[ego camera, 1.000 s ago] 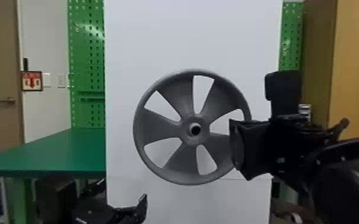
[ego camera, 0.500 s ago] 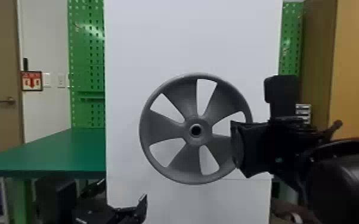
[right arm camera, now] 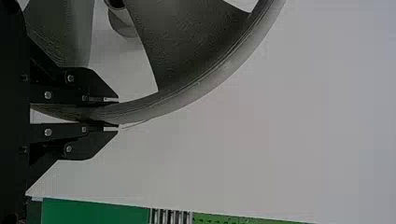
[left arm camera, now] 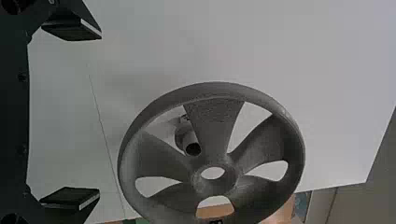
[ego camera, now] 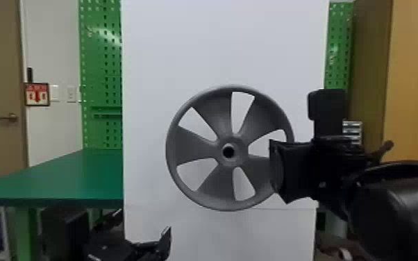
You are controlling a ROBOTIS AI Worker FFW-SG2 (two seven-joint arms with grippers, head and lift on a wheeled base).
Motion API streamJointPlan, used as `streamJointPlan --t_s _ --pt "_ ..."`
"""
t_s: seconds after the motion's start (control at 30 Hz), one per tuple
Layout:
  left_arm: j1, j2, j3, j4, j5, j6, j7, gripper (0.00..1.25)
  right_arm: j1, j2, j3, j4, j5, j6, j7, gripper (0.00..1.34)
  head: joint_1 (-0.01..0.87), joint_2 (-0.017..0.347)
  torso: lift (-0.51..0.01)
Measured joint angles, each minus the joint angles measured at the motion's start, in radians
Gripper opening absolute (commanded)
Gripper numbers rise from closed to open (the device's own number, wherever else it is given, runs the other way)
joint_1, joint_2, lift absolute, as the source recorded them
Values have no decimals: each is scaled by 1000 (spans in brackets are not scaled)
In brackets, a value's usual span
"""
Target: Hold the wheel and insert it
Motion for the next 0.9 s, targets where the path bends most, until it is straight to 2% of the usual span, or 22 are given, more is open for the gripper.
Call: streamJointPlan --t_s 0.9 --pt "-2 0 -2 0 0 0 0 1147 -53 0 -15 132 8 -61 0 157 97 15 -442"
